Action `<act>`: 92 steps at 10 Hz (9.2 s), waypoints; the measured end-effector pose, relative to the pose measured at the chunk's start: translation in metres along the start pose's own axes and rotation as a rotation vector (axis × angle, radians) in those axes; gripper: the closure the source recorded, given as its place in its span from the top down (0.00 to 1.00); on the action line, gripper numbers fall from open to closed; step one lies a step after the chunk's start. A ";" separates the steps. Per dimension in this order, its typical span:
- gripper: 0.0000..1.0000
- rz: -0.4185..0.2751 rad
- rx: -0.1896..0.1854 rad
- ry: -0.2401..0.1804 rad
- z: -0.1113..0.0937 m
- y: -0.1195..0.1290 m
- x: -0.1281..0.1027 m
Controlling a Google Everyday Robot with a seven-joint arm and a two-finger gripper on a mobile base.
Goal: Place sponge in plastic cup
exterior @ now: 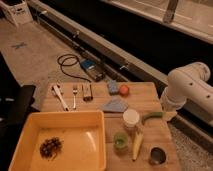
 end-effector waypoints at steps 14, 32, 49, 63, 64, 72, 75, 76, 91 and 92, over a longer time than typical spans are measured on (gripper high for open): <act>0.65 -0.061 0.101 0.058 -0.037 -0.053 -0.052; 0.65 0.163 0.193 -0.126 0.023 -0.173 -0.164; 0.65 0.513 0.039 -0.252 0.121 -0.236 -0.239; 0.65 0.760 0.038 -0.496 0.144 -0.256 -0.247; 0.65 0.756 0.038 -0.489 0.148 -0.258 -0.251; 0.65 0.813 0.094 -0.384 0.190 -0.280 -0.239; 0.65 0.848 0.059 -0.367 0.211 -0.272 -0.238; 0.65 0.852 0.048 -0.360 0.215 -0.268 -0.239; 0.00 0.856 0.036 -0.342 0.220 -0.263 -0.233; 0.00 0.856 0.036 -0.342 0.220 -0.263 -0.233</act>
